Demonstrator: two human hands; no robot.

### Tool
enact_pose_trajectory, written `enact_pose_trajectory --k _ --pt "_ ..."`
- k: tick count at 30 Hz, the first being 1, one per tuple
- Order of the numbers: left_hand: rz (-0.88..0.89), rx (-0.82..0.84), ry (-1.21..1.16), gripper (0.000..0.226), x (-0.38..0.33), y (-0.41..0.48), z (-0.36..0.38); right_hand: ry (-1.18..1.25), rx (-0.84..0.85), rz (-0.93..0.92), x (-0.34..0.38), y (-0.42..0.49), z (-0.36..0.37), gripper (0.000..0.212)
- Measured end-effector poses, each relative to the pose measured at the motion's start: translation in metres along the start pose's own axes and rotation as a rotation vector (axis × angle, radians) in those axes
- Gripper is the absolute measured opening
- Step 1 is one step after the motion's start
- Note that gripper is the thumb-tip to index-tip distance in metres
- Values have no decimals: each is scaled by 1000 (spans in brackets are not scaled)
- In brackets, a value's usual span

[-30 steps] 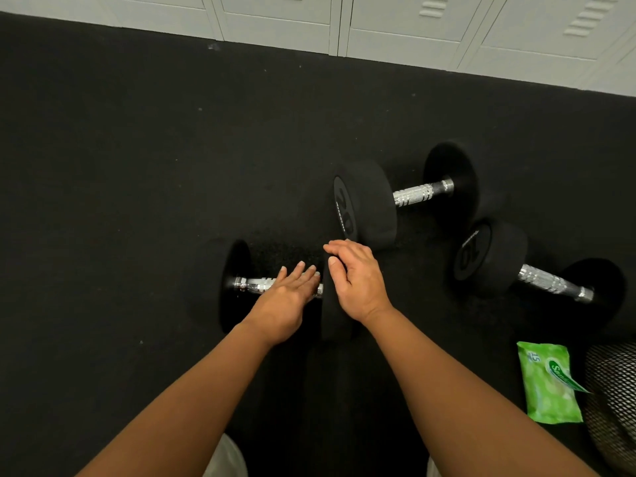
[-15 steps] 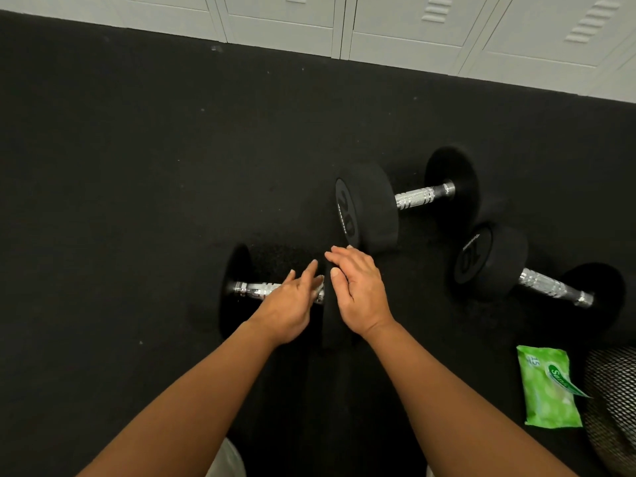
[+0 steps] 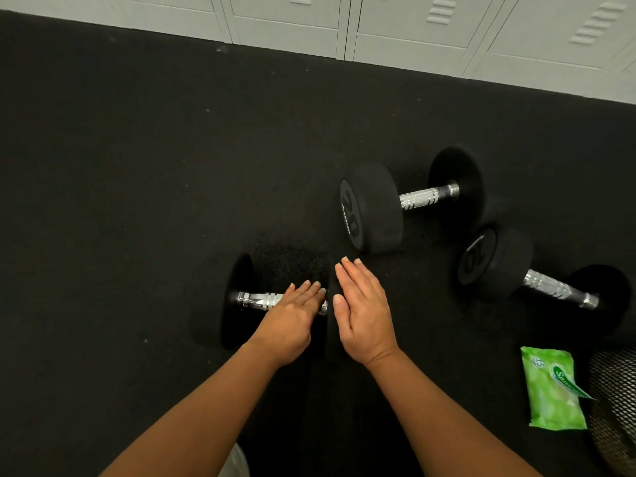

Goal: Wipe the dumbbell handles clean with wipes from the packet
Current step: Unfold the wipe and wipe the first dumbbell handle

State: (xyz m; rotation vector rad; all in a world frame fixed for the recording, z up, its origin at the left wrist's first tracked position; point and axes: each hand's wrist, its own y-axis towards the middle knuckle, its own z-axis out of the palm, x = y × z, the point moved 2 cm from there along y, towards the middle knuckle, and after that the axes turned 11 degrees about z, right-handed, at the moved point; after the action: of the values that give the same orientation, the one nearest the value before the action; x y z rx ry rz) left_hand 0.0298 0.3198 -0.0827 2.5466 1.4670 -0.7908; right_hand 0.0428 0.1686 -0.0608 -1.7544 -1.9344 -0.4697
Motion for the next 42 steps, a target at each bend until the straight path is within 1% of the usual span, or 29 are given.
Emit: enact_pose_trajectory --k 3,8,10,16,18,21,23,24,25,28,29,31,34,36,38,40,42 --pt "24 -10 -30 59 4 -12 -1 -10 -6 -8 1 -3 0 51" --pt "-71 56 -53 58 2 1 -11 -22 -5 -17 1 -4 2 51" --pt "-74 80 -54 58 -5 11 -11 -18 -6 -14 1 -2 1 52" --pt "41 1 -123 62 7 -15 -12 -39 -14 -11 1 -4 1 51" --pt "-2 10 -132 62 17 -17 -13 -47 -23 -18 1 -8 3 51" --pt "-120 100 -112 48 17 2 -14 -54 -33 -39 1 -14 3 51" --pt "-140 159 -92 34 7 13 -13 -57 -34 -49 2 -18 4 51" --pt "-134 152 -93 30 3 15 -12 -59 -35 -53 1 -20 4 51" --pt "-116 126 -97 32 -1 13 -10 -62 -37 -55 1 -22 4 51" --pt "-8 14 -113 52 0 -9 -6 -62 -38 -65 0 -28 5 50" --pt "11 3 -105 55 5 -14 -5 -61 -38 -67 0 -30 6 50" --pt "-48 41 -98 49 15 -14 -7 -65 -35 -70 0 -32 7 51" --pt "-174 178 -51 31 15 5 -15 -65 -34 -67 0 -31 7 51" --pt "-170 207 -45 31 9 16 -13 -71 -30 -55 0 -28 7 51" --pt "-109 160 -55 41 4 15 -5 -68 -27 -45 1 -24 5 51" --pt "-38 67 -83 51 2 6 -3 -62 -28 -43 1 -20 3 51" --pt "20 15 -103 53 7 -3 -6 -51 -27 -48 1 -17 3 51"
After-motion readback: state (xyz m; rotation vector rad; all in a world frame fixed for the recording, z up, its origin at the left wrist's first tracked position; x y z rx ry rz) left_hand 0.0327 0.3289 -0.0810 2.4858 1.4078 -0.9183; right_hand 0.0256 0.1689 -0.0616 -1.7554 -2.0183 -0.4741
